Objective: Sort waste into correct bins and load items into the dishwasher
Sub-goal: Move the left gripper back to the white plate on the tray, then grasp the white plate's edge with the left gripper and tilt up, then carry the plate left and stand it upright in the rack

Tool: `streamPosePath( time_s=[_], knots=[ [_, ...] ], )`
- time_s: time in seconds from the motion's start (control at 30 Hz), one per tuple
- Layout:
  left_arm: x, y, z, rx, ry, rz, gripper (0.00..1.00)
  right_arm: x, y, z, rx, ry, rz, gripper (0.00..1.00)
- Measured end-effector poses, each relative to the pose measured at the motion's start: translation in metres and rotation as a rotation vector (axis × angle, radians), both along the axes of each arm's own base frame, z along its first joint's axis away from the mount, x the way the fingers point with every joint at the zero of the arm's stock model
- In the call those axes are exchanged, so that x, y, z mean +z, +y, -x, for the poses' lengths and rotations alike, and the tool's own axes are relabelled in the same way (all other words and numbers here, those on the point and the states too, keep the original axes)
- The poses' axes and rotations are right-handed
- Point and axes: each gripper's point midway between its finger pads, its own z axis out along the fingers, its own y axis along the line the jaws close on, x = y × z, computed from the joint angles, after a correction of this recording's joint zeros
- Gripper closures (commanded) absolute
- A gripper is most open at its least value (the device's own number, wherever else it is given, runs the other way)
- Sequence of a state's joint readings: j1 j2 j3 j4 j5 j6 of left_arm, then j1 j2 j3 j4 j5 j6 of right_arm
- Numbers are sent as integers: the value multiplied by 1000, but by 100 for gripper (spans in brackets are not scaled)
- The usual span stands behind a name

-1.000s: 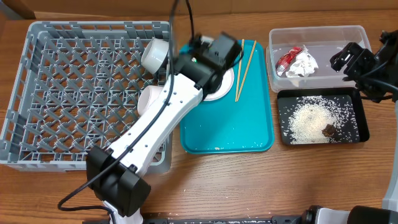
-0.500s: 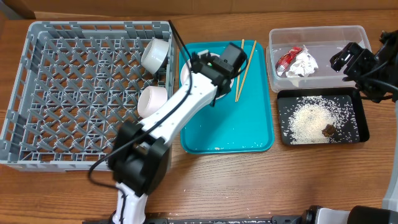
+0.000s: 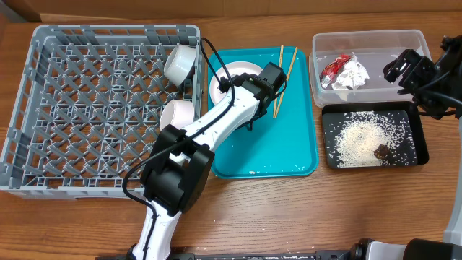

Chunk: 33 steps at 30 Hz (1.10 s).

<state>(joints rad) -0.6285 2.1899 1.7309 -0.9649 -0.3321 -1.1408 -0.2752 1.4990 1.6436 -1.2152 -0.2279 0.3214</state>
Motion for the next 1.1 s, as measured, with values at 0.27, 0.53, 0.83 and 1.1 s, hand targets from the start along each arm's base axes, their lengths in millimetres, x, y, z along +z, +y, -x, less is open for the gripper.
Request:
streamPosePath(
  time_s=[0.27, 0.53, 0.83, 1.1],
  knots=[
    [-26, 0, -3, 15, -38, 30, 71, 0, 0, 0, 0, -1, 0, 0],
    [-26, 2, -7, 23, -57, 29, 96, 0, 0, 0, 0, 0, 0, 0],
    [-10, 20, -10, -69, -23, -80, 96, 0, 0, 0, 0, 0, 0, 0],
    [103, 37, -46, -369, -126, -341, 96, 0, 0, 0, 0, 0, 0, 0]
  ],
)
